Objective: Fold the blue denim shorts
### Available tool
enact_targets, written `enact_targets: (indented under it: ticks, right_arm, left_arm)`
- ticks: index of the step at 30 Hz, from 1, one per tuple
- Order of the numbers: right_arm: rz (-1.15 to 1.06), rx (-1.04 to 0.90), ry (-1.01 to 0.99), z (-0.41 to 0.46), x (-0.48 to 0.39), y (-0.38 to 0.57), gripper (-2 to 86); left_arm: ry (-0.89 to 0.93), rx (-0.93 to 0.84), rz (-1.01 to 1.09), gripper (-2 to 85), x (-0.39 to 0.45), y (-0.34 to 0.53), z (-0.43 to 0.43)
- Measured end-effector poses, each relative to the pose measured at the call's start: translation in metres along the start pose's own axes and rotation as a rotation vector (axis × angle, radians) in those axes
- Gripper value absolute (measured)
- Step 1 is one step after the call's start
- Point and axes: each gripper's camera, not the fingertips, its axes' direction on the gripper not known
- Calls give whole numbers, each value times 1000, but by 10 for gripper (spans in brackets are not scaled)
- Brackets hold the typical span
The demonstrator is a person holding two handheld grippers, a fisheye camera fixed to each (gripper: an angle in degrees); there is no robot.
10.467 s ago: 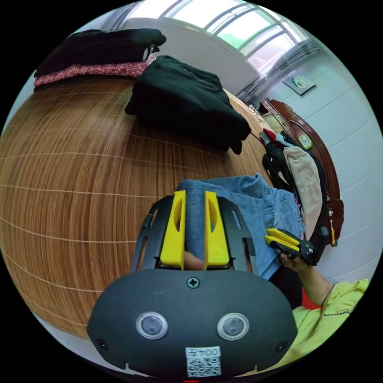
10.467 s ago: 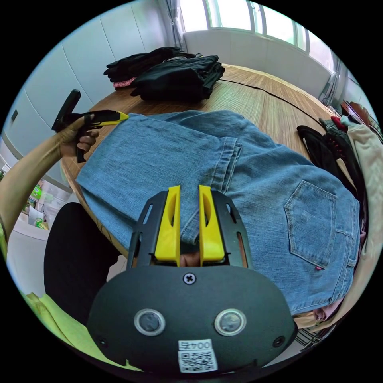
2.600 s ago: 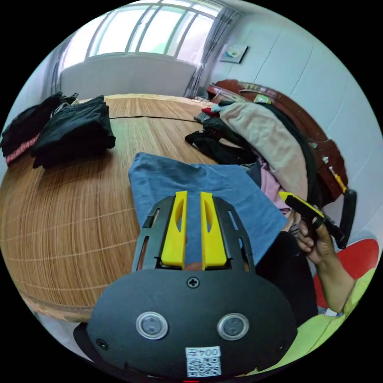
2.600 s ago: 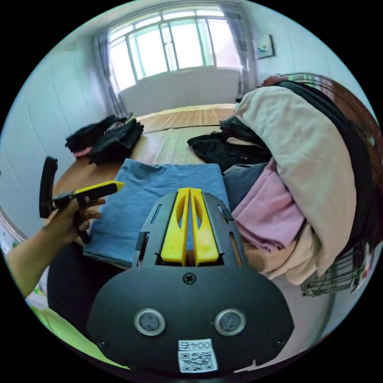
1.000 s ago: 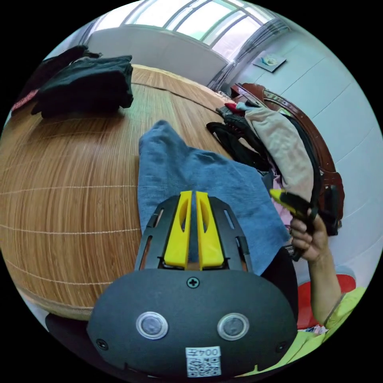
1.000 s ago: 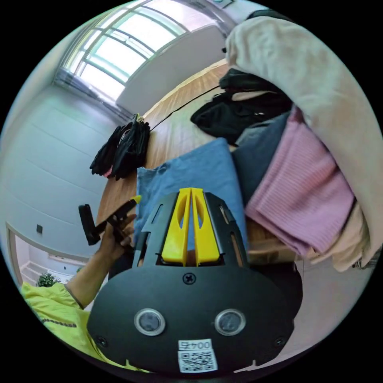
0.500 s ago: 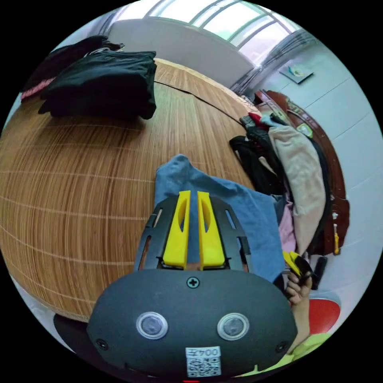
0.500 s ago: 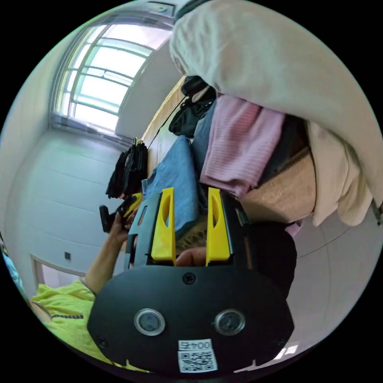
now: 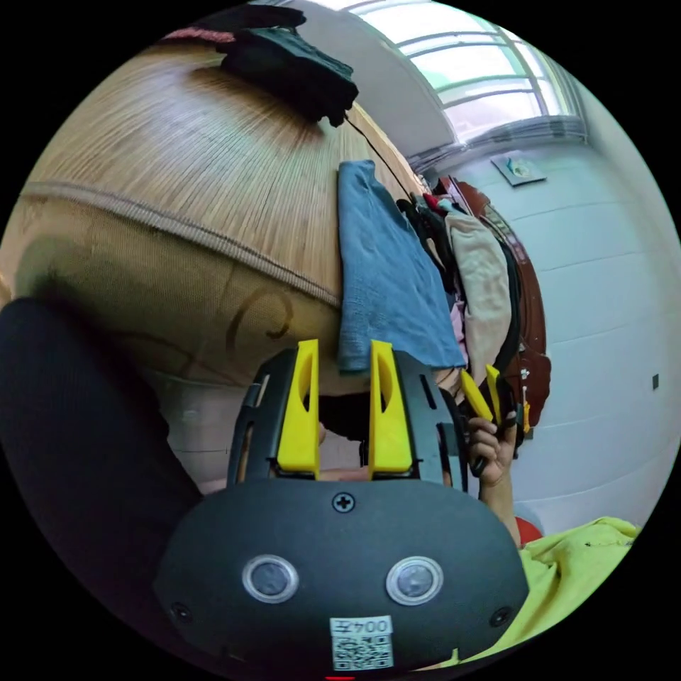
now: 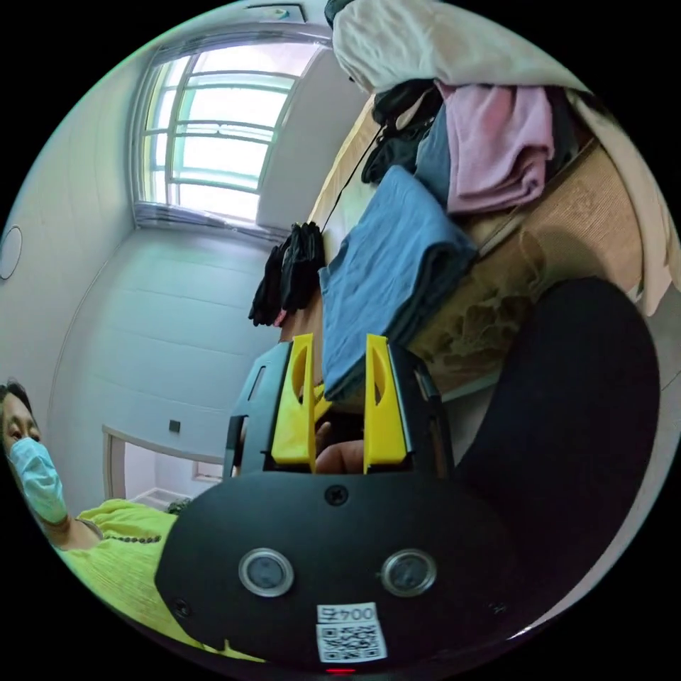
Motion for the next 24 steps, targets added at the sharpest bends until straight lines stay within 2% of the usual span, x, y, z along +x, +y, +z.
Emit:
enact_targets:
  ticks: [3,5,7,13,19,24]
  right_arm:
    - [-41,-103,-38,25,-7,24,61]
    - [-127,-182,69,48,-18,45,9]
    - [-193,-189,156,60,-24,54,0]
    - [-320,-29,308,69,-27,53,-7]
    - [-355,50,346,75,-11,71,-7]
    - [-342,40,343,81,0,80,-8]
  left_arm:
    - [-1,6,-4,125,-2,11,-2]
    - [-65,7,57,130,6,20,-6]
    - [-176,6,209,135,25,36,-10]
    - [-386,-36,462,146,60,72,19]
    - [-425,81,489,154,66,89,20]
    - [-464,77,451,159,51,90,20]
